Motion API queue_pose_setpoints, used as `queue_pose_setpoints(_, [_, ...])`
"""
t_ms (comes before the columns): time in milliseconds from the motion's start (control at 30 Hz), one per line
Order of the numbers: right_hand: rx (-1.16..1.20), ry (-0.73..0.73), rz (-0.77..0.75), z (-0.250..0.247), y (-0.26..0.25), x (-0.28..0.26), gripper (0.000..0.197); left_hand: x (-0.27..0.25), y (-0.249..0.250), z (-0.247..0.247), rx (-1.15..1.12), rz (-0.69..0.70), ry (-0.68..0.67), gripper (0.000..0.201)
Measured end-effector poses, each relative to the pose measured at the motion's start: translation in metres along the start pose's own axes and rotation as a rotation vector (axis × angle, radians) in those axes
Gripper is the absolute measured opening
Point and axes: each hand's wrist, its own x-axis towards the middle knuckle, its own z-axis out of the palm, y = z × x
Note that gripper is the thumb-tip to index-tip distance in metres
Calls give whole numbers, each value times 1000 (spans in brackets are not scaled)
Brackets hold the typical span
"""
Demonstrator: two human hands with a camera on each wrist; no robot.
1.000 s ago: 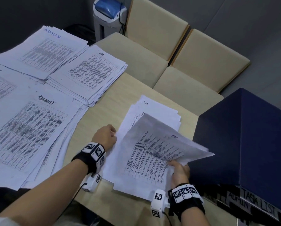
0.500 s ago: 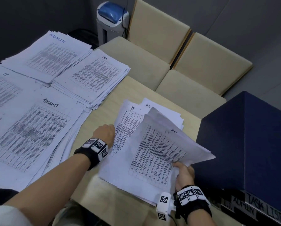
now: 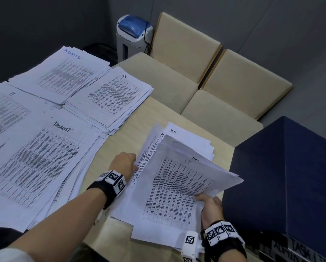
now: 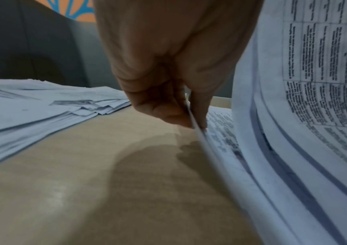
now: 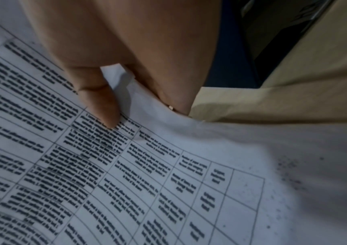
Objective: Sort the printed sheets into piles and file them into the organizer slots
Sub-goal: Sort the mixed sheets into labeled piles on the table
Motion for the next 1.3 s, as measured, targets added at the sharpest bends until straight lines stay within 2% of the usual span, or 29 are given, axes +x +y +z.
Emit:
queue_pose_setpoints(67, [13,-6,-7,0,1,1,32,1,-3,1,-71,70,23,39])
queue_pose_setpoints(133, [9,-9,-5,-1,2,2,36,0,-6,0,-68,118,-34,45])
queue_pose_setpoints(267, [29,15,17,-4,4,6,43,-9,1,-18,347,103,-84,58])
queue_pose_setpoints(367, [36,24,34,-3,8,9,54,-12,11,-33,527,86,-111,51])
queue_pose_setpoints(500, [53,11,39,1,8,7,51,-14,16,-39,516,90,1,46])
queue_pose_setpoints(567, [84,5,49,1,7,8,52,-13,13,-34,456,121,54,45])
queue_pose_setpoints(633, [113,-8,70,2,6,9,54,-11,11,-27,360,148,61,33])
queue_pose_setpoints(700, [169,-20,93,3,6,9,55,-11,9,-25,165,162,72,24])
queue_pose_setpoints(733, [196,-26,105,4,5,9,54,-10,7,-23,27,182,75,26])
queue_pose_setpoints(833, [249,-104,133,4,7,9,53,-18,6,-28,-582,229,-92,27])
queue_pose_setpoints(867, [254,-116,133,3,8,8,50,-21,5,-29,-746,233,-173,26])
queue_pose_setpoints(900, [255,-124,126,2,9,9,45,-25,4,-30,-833,227,-249,34])
queue_pose_setpoints(933, [246,-129,112,2,10,9,40,-26,3,-29,-869,235,-332,40])
queue_pose_setpoints(1000, [226,-137,72,2,12,9,38,-25,1,-25,-822,241,-463,33])
queue_pose_setpoints(1033, [221,-144,53,2,15,9,39,-26,1,-24,-804,221,-477,34])
queue_pose_setpoints(1067, [224,-128,43,2,16,7,39,-25,1,-19,-816,179,-458,35])
queue_pose_setpoints(1167, [241,-87,26,2,20,3,37,-23,1,-12,-806,10,-187,38])
queue_pose_setpoints(1200, [260,-76,13,2,21,2,39,-24,1,-11,-808,1,-161,42])
queue_pose_setpoints(1300, [298,-42,-33,5,11,-3,42,-30,2,-11,-796,188,-316,46])
